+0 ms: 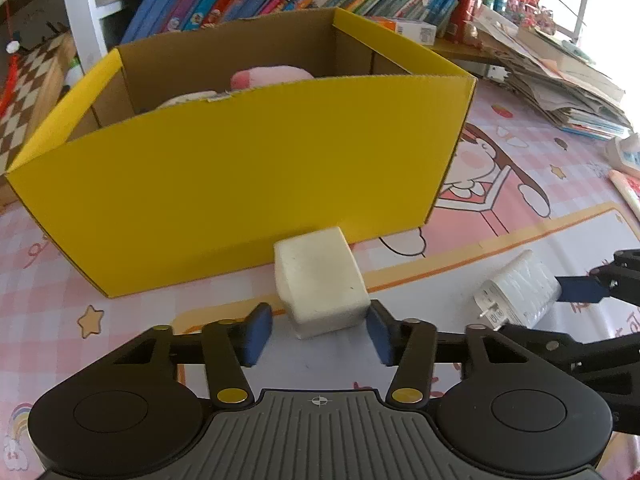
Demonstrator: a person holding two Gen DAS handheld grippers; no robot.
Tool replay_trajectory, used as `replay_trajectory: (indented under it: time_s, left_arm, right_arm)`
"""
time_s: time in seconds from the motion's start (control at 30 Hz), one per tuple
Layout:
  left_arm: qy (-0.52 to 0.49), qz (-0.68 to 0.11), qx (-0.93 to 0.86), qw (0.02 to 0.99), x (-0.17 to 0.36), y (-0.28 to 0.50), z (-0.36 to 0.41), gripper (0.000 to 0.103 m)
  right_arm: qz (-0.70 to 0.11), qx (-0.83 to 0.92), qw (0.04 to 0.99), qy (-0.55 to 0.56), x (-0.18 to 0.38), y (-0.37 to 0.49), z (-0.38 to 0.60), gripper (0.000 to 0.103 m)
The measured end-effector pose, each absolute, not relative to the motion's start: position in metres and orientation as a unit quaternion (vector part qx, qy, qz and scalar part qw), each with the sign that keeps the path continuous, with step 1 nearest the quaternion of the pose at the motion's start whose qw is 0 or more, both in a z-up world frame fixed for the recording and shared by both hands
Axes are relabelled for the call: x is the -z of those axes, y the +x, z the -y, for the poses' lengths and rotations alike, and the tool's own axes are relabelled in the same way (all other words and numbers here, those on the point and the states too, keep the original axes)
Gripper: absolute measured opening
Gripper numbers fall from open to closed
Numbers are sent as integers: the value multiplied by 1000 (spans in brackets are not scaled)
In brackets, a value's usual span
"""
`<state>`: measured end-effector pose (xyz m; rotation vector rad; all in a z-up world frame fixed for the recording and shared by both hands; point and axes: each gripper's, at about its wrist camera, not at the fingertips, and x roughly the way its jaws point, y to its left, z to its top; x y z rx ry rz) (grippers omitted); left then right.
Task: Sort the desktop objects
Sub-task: 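Grasp the white cube with the left gripper while the right gripper grasps the white charger, then lift the cube and charger and carry both over the yellow box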
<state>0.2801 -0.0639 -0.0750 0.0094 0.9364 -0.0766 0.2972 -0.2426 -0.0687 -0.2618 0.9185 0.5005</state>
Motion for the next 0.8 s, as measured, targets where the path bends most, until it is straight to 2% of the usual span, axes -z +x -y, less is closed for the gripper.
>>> replay_trajectory:
  time_s: [0.3, 0.8]
  left_arm:
    - [1, -450, 49, 892, 69, 268, 60, 29]
    - [-23, -409, 44, 911, 37, 225, 36, 25]
  right_arm:
    - [-437, -232, 860, -124, 67, 294, 240, 47]
    - [-416, -271, 859, -125, 47, 282, 213, 47]
